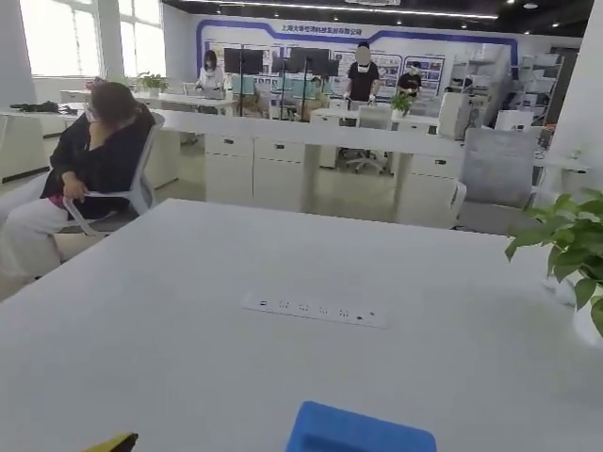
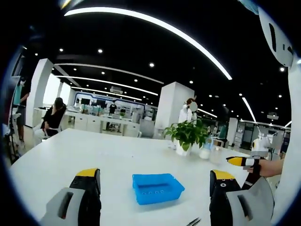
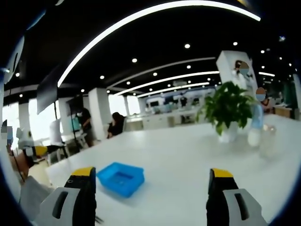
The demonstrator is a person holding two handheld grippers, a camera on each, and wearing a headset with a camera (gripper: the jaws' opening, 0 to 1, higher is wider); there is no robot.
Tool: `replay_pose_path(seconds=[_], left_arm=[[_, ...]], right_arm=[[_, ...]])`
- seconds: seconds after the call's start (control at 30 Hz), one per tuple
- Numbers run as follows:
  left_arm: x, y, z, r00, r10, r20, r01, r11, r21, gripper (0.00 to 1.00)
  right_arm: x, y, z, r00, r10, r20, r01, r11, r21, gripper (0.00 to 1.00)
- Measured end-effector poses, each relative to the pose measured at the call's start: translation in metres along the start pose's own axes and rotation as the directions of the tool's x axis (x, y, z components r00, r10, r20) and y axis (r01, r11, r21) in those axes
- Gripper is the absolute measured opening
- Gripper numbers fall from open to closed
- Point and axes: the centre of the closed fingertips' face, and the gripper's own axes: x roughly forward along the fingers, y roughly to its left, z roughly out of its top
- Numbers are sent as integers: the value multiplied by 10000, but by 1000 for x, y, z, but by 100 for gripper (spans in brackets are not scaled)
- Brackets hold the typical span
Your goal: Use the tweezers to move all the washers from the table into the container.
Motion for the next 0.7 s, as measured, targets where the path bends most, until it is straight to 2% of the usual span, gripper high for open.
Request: replay_pose_path(seconds=[0.07,0.13,0.27,0.33,0.53,0.7], left_arm=[[2,0,1,10000,-92,-17,92,9998,-188,99],[3,1,1,9999,-111,2,111,9997,-208,99],[2,6,2,9997,131,211,-123,9991,-405,99],[1,4,0,9995,137,279,-123,9988,-477,99],[-6,0,-11,9999,-4,137,14,9971,-757,99],[-9,4,-17,9999,90,-49,-93,9980,-633,99]], right_arm=[[1,3,-1,10000,38,-15,-39,9998,-184,99],[1,5,-7,9995,90,-312,-101,9993,-373,99],[2,9,-10,9985,288,-465,-311,9982,-506,99],[3,9,-11,9981,335,-515,-360,9981,-499,99],[3,11,-12,9974,388,-605,-423,9975,-572,99],[2,14,-14,9973,370,-640,-403,9979,-508,99]])
